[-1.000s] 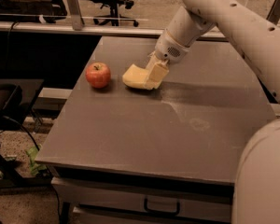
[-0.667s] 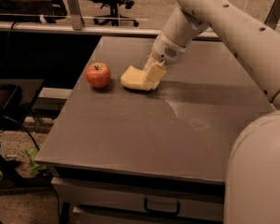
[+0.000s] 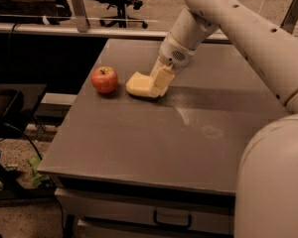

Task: Move sponge near apple

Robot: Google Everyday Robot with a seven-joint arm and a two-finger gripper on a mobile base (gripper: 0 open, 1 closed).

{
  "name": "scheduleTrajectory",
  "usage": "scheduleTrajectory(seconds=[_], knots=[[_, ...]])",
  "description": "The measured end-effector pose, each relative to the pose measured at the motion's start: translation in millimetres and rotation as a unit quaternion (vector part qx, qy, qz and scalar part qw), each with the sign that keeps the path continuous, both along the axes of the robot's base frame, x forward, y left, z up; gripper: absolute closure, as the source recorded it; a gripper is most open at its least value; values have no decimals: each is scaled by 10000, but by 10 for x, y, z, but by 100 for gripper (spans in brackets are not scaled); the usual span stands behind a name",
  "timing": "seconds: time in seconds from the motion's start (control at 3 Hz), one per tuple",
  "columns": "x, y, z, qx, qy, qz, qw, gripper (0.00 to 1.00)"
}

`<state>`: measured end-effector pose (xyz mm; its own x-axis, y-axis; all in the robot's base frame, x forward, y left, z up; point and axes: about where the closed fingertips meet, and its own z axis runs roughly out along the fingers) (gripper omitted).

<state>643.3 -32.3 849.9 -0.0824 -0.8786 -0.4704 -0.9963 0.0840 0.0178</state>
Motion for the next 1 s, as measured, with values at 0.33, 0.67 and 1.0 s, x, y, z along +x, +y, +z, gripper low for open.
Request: scheduleTrajectory(seconds=[0.33, 0.67, 1.0], knots=[[-53, 48, 74, 40, -29, 102, 9999, 14], [-45, 69, 59, 50, -30, 110, 9999, 0], [-45, 70, 59, 50, -30, 110, 9999, 0]])
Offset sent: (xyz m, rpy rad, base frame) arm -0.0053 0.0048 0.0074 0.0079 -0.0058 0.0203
